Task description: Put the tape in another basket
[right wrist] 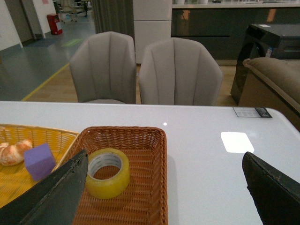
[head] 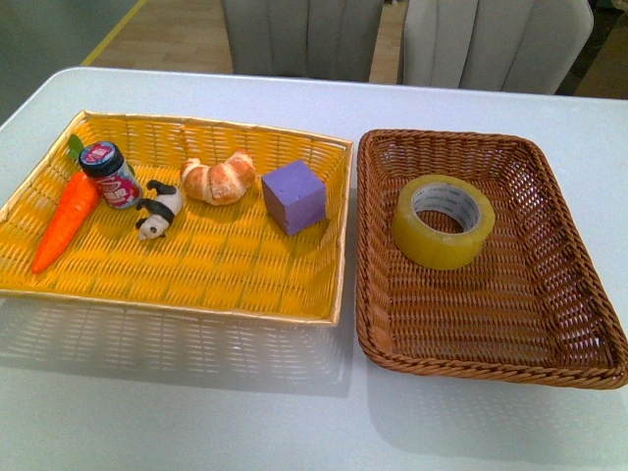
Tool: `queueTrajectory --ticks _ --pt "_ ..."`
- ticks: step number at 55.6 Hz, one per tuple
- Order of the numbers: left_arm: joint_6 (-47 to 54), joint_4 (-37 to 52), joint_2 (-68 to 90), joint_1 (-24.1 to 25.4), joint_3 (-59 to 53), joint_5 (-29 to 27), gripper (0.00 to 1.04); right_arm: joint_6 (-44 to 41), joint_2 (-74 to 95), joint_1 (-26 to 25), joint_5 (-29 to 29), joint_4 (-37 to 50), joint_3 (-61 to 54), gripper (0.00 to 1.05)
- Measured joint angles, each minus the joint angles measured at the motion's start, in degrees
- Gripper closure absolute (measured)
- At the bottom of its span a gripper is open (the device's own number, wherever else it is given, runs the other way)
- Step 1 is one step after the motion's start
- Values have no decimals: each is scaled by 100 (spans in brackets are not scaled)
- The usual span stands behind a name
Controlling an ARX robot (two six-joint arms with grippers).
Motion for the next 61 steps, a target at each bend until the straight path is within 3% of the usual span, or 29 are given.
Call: queueTrajectory --ticks 34,61 --pt "2 -2168 -2378 7 -63 52 103 0 0 0 0 0 0 9" --pt "2 -3093 -3307 7 -63 52 103 0 0 0 0 0 0 9"
